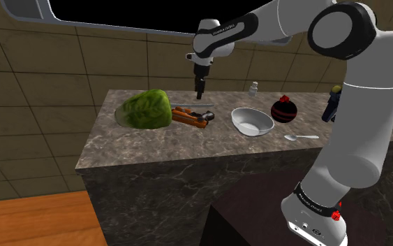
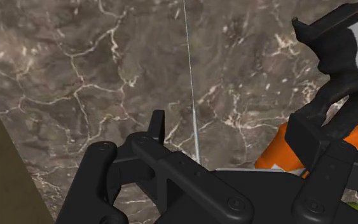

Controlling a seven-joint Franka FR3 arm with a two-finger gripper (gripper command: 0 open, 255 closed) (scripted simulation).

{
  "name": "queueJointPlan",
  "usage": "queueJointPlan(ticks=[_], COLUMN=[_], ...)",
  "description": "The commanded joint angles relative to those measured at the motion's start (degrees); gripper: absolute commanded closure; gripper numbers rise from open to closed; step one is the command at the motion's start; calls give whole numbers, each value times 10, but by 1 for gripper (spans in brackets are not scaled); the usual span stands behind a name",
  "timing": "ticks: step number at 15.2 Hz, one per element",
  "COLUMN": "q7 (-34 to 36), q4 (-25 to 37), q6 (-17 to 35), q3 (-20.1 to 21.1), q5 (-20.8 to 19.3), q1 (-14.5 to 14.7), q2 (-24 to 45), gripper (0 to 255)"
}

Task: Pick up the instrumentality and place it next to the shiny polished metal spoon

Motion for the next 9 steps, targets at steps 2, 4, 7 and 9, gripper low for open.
queueJointPlan(ticks=[2, 4, 7, 9], q7=[-46, -58, -59, -60], q4=[67, 83, 74, 68], q6=[-2, 3, 22, 34], q3=[16, 21, 23, 23], q5=[16, 20, 21, 23], q1=[-2, -3, -3, -3], q2=[60, 80, 89, 96], gripper=[0, 0, 0, 0])
